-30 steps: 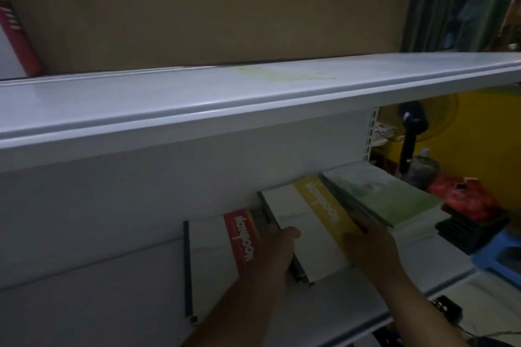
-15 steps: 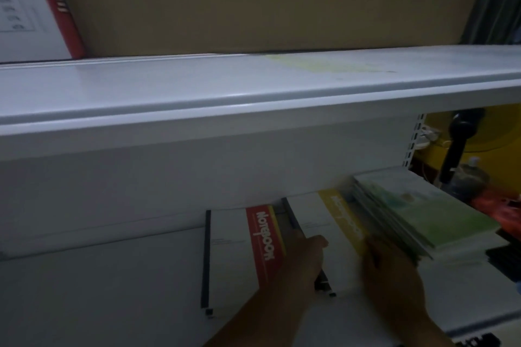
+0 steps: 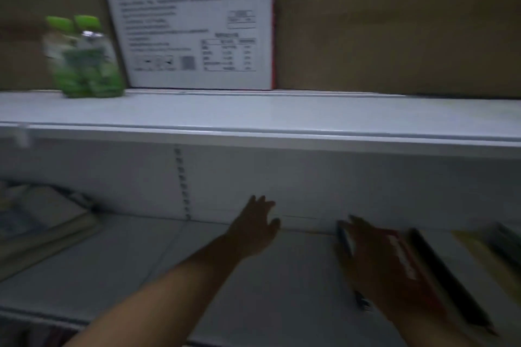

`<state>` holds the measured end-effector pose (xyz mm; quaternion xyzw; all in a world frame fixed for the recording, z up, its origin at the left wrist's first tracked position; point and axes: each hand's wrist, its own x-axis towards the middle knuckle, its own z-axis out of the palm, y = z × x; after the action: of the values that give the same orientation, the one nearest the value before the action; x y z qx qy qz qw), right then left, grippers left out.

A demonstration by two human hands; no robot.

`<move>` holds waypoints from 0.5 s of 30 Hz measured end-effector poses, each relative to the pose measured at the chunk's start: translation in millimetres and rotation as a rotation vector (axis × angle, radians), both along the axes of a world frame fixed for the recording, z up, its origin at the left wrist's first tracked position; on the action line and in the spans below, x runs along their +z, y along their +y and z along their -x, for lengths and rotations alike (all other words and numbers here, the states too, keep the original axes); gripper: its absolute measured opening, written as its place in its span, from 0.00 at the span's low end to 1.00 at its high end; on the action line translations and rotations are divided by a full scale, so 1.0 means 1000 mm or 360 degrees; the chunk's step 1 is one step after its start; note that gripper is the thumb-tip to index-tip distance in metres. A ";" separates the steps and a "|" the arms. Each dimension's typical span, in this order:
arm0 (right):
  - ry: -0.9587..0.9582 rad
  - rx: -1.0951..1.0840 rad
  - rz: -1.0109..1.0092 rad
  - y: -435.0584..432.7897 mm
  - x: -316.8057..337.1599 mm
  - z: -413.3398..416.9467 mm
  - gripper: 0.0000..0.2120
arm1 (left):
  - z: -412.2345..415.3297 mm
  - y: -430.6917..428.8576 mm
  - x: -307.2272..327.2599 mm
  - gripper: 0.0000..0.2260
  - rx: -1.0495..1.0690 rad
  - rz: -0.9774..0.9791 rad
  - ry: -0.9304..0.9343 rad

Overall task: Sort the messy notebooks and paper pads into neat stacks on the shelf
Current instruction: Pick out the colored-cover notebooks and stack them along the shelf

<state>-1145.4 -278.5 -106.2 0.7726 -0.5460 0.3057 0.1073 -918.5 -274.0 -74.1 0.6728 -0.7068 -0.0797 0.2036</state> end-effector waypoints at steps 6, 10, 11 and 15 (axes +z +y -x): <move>0.0718 0.0786 -0.0546 0.037 0.000 -0.233 0.33 | -0.205 0.092 0.010 0.28 0.0552 -0.0197 -0.0384; 0.0752 0.1105 -0.0613 0.076 0.003 -0.347 0.31 | -0.294 0.171 0.021 0.26 0.0776 -0.0256 -0.0600; 0.0781 0.1171 -0.0623 0.088 0.006 -0.370 0.31 | -0.311 0.192 0.025 0.26 0.0814 -0.0299 -0.0611; 0.0753 0.1352 -0.0563 0.130 0.012 -0.445 0.31 | -0.374 0.266 0.032 0.26 0.1038 -0.0412 -0.0631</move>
<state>-700.9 -148.4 -94.2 0.9805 -0.1882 0.0422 -0.0380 -544.5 -8.4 -41.8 0.8843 -0.4658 0.0322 -0.0086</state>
